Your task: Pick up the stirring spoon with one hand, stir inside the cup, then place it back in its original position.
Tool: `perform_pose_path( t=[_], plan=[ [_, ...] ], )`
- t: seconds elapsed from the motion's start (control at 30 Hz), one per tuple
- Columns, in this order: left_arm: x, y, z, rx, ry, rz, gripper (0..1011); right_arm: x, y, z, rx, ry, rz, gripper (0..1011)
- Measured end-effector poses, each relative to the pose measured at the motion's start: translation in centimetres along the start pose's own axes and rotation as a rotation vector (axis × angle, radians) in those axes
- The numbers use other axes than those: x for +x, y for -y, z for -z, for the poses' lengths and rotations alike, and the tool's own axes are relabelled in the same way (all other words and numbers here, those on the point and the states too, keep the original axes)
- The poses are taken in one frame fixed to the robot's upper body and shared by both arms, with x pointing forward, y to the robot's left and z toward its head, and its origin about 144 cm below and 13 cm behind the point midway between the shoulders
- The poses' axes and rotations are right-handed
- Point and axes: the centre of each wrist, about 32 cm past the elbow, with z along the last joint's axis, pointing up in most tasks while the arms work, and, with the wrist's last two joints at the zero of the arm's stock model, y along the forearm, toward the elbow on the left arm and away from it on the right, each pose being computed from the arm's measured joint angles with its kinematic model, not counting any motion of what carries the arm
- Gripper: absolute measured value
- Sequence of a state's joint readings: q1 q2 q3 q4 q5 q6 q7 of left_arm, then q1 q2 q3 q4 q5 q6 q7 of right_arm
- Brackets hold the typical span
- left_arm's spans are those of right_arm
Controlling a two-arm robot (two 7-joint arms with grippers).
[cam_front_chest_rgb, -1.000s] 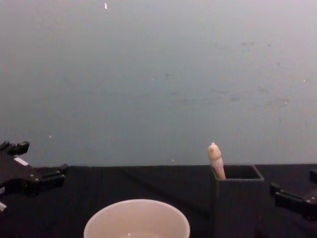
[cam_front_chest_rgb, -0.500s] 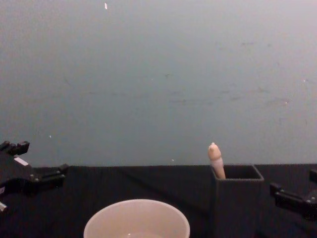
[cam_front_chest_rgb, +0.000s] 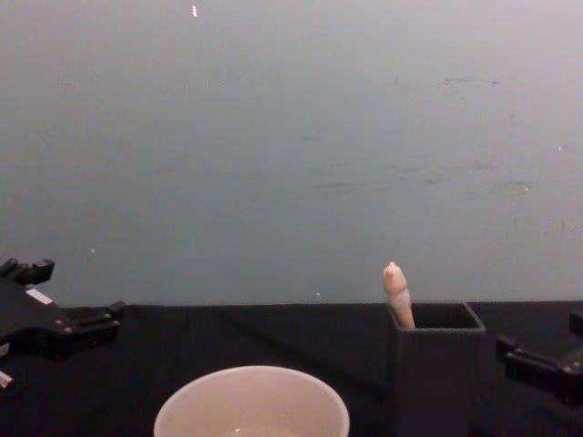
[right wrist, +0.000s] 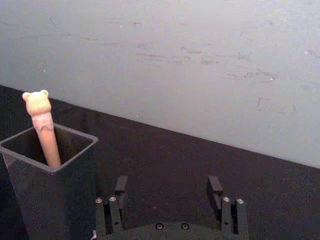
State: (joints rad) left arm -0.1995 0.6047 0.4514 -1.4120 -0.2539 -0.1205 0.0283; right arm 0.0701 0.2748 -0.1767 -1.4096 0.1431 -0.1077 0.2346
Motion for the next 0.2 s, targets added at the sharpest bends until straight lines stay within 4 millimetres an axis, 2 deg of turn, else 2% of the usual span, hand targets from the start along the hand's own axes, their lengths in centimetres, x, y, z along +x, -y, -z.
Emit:
perform_pose_path(
  t=[0.2],
  plan=[
    [0.00, 0.00, 0.00, 0.000, 0.000, 0.000, 1001, 0.00, 0.00, 0.00, 0.000, 0.000, 0.000, 1000]
  ],
)
